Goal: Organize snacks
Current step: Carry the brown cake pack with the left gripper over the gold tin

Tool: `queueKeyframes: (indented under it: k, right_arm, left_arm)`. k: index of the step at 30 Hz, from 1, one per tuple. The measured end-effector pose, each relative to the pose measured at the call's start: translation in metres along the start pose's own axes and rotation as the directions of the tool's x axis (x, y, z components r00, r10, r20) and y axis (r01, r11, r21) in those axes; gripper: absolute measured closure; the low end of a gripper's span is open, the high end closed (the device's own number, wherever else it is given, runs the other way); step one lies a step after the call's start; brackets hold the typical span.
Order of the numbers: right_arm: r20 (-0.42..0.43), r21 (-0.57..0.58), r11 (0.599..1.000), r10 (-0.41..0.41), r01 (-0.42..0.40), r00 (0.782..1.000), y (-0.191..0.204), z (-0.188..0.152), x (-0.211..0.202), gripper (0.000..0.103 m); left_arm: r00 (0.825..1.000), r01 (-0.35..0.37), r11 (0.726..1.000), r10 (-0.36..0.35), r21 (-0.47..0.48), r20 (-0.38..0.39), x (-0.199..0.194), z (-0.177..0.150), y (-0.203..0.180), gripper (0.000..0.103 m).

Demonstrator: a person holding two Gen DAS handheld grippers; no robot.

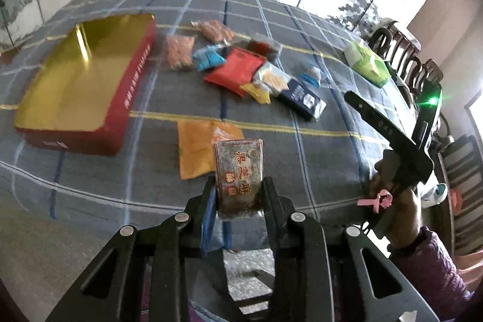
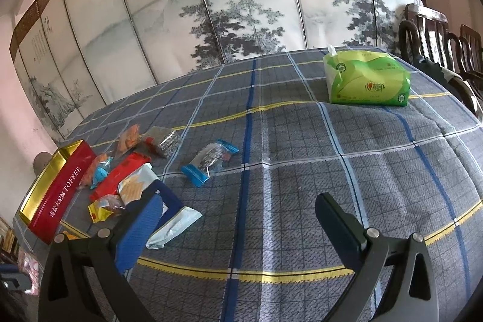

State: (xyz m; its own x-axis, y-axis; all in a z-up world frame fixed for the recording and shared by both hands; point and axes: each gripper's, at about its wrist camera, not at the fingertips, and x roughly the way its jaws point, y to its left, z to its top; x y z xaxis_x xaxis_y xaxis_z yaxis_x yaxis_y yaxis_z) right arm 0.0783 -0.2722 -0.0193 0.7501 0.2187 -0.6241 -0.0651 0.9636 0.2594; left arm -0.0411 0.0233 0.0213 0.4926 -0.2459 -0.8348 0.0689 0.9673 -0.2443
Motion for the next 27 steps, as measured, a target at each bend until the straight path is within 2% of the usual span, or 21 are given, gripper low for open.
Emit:
queueKeyframes:
  k: [7, 18, 27]
  right_arm:
    - [-0.001, -0.004, 1.000, -0.013, 0.013, 1.000, 0.001, -0.001, 0.000, 0.000]
    - [-0.010, -0.010, 0.999, -0.050, 0.050, 0.999, 0.003, -0.001, 0.002, 0.000]
    - [-0.004, -0.036, 0.997, -0.065, 0.065, 0.998, 0.009, -0.002, 0.002, 0.000]
  left_arm:
    - [0.995, -0.072, 0.997, 0.070, 0.018, 0.065, -0.014, 0.006, 0.009, 0.078]
    - [0.986, -0.133, 0.991, 0.132, 0.010, 0.103, -0.016, 0.015, 0.035, 0.078]
    - [0.971, -0.203, 0.979, 0.202, -0.003, 0.127, -0.014, 0.040, 0.072, 0.078]
